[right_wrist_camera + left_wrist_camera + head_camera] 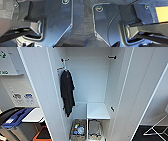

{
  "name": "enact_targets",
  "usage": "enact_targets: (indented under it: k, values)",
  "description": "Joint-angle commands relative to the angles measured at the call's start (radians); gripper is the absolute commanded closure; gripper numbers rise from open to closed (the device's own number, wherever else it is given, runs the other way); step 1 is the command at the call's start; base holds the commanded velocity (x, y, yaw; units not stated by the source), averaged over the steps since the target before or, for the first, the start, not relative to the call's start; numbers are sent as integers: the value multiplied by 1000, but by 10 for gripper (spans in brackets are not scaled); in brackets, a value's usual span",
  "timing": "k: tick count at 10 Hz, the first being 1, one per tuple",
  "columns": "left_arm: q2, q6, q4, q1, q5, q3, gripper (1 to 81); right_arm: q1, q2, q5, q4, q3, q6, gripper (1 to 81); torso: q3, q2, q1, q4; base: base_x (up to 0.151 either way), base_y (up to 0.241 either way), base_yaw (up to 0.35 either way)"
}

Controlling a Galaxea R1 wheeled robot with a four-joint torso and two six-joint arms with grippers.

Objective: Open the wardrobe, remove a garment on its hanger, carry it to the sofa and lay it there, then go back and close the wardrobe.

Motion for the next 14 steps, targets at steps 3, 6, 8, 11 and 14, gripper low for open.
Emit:
enact_targets:
  k: [3,6,8,11,14]
  values:
    - [3,3,-5,-31,35,3,10,25,-1,-59,-4,1,0,10,0,0,0,0,0,0,0]
    - [3,-2,-6,-31,35,3,10,28,1,-59,-4,1,-1,10,0,0,0,0,0,0,0]
    - [1,-3,-6,-31,35,3,10,28,1,-59,-4,1,-1,10,0,0,0,0,0,0,0]
    - [-1,-3,-6,-31,35,3,10,30,4,-59,-4,1,-1,10,0,-1,0,0,78,0,0]
    - [-1,-3,-6,-31,34,4,10,28,4,-59,-4,1,0,10,0,-1,0,0,98,0,0]
